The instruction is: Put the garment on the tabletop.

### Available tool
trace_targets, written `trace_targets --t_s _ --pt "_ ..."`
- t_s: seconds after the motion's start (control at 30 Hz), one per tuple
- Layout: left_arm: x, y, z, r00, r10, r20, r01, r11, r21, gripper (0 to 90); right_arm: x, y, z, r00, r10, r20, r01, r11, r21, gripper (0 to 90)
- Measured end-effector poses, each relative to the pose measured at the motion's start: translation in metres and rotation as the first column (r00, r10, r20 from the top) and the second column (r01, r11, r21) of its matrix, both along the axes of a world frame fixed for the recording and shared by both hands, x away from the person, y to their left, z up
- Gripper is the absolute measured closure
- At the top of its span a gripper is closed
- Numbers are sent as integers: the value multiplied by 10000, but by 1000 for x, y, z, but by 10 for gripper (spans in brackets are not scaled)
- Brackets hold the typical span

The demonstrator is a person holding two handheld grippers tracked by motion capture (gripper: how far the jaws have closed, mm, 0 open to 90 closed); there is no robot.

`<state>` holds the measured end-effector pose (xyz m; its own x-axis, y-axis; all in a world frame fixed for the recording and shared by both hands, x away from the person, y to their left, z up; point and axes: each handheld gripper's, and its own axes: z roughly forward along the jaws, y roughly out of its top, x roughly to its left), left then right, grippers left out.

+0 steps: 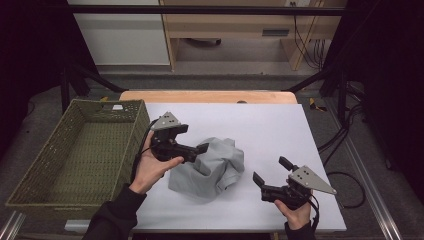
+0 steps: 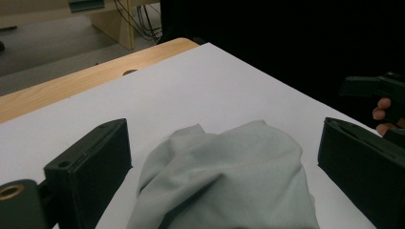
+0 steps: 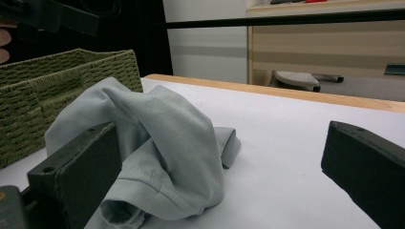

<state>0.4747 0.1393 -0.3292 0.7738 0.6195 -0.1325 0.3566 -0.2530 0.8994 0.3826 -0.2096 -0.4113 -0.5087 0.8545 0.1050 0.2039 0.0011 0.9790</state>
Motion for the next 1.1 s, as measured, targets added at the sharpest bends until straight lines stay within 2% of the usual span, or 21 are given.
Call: trace_targets --t_s 0.23,0.3,0.4,0.77,0.87,0.93,1.03,1.1 --pt "-17 23 -8 9984 317 474 -298 9988 -395 38 0 -1 1 10000 22 -8 -22 10000 81 2" --pt "-22 30 -11 9980 375 513 -340 9972 -673 38 -1 -1 1 10000 -1 15 1 10000 34 2" --pt "-29 38 -15 9971 483 589 -431 9953 -866 38 -1 -2 2 10000 -1 59 1 10000 12 2" --pt "-52 66 -32 9935 988 569 -915 9887 -1190 36 -1 -5 3 10000 -9 64 9 10000 33 2" --pt "-57 74 -36 9905 1218 640 -1134 9861 -1215 33 -1 -6 4 10000 -36 32 36 10000 63 2" --pt "-63 82 -38 9880 1376 706 -1269 9823 -1381 28 -2 -6 4 10000 -44 34 44 10000 40 2" --pt "-66 86 -39 9867 1441 747 -1328 9813 -1390 27 -2 -7 5 10000 2 45 -2 10000 35 2" --pt "-69 89 -40 9834 1618 826 -1488 9782 -1451 23 -2 -7 5 10000 15 36 -16 10000 90 2"
